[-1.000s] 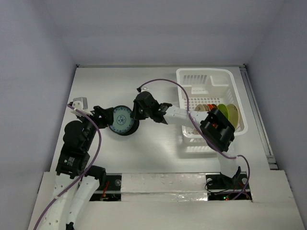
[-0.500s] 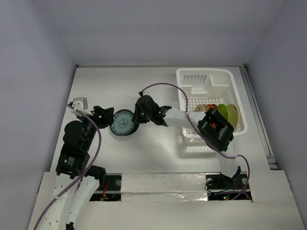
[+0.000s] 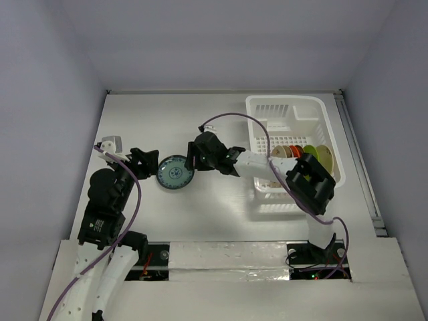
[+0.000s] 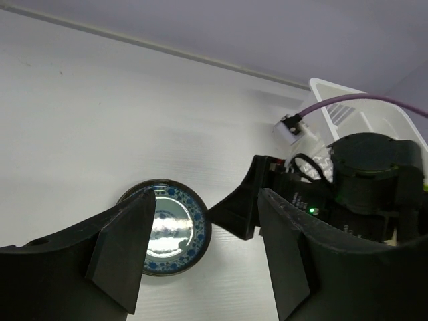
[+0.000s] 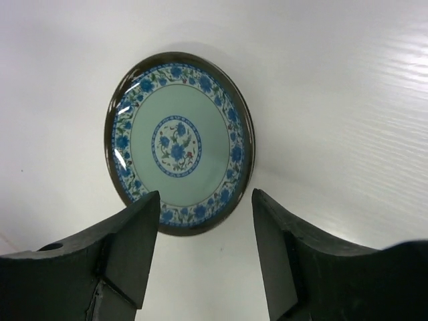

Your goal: Unload the plates from the dish rack

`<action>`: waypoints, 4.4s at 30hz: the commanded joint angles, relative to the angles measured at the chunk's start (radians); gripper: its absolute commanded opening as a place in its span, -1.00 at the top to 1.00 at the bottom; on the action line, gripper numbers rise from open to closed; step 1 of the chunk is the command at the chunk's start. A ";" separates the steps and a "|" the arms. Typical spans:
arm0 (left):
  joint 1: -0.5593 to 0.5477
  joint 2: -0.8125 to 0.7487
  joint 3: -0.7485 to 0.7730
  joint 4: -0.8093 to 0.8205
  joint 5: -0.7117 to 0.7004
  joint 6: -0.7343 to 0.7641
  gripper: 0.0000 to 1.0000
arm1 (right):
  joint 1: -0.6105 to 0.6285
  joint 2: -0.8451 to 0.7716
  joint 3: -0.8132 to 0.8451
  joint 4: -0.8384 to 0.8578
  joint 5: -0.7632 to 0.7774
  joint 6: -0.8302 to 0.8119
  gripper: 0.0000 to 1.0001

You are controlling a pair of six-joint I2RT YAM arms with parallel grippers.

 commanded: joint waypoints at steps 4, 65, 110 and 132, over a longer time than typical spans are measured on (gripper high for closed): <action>0.007 -0.013 0.040 0.042 0.004 0.001 -0.19 | -0.001 -0.209 -0.053 -0.111 0.237 -0.086 0.56; 0.007 -0.008 0.031 0.068 0.110 0.015 0.44 | -0.370 -0.707 -0.273 -0.634 0.464 -0.265 0.24; 0.007 -0.008 0.025 0.072 0.122 0.015 0.46 | -0.186 -0.686 0.082 -0.707 0.591 -0.357 1.00; 0.007 -0.002 0.025 0.063 0.089 0.001 0.59 | -0.008 -0.111 0.095 0.042 -0.094 -0.050 0.99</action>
